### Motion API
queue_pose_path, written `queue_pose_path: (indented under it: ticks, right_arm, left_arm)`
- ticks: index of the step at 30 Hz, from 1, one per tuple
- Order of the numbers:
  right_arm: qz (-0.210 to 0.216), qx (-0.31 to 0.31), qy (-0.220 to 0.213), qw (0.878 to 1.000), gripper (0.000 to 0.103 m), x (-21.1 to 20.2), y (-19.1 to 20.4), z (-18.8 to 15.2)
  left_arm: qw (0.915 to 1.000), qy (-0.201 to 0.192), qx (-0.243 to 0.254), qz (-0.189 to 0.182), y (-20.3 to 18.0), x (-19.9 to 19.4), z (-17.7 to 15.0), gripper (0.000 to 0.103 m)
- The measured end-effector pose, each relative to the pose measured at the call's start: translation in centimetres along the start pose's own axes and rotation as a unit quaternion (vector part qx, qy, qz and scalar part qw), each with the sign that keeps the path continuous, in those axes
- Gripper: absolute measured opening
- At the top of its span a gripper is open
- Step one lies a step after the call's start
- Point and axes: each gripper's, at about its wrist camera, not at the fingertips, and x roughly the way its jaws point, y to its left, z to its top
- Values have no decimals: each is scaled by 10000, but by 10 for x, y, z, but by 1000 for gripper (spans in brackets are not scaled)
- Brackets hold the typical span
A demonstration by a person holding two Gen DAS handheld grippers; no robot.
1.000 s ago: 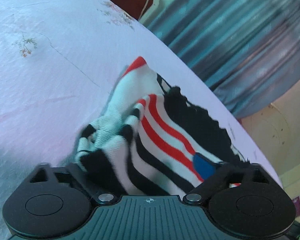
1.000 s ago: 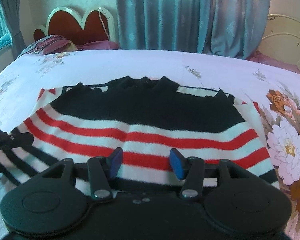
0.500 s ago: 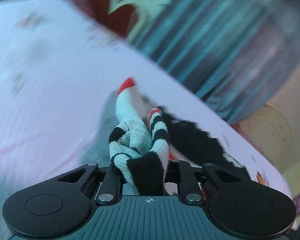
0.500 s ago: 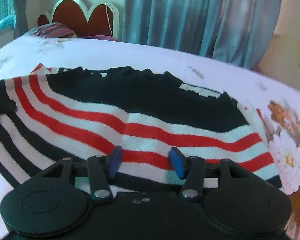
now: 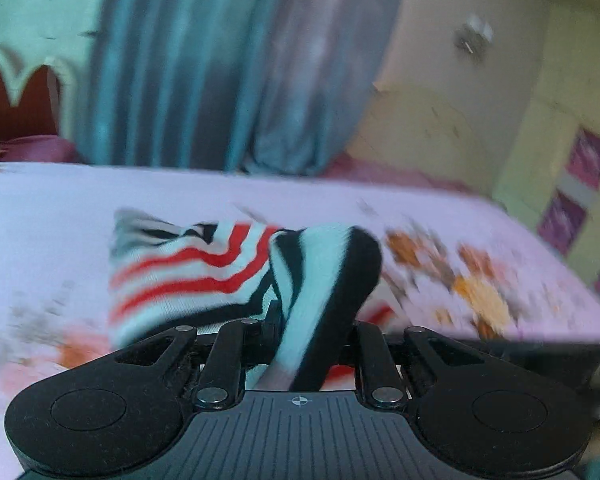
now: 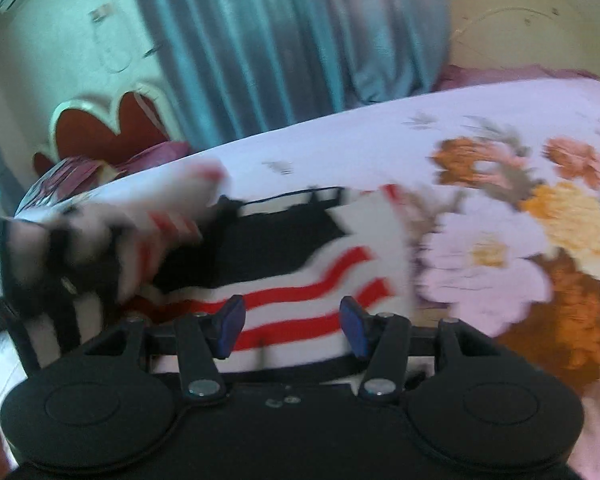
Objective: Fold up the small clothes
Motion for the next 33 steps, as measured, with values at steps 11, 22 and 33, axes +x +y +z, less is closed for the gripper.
queue_pose_path:
  ticks: [11, 22, 33]
  right_arm:
    - [1176, 1050, 516, 9862, 65, 10, -30, 10]
    - [1686, 1099, 1322, 9706, 51, 66, 5, 17]
    - [1259, 16, 390, 9913, 20, 36, 25, 27]
  left_arm:
    - [9882, 578, 1397, 248, -53, -9, -35, 87]
    - [9971, 28, -119, 755, 31, -109, -29, 87]
    - [9788, 295, -1591, 1258, 93, -28, -2, 87]
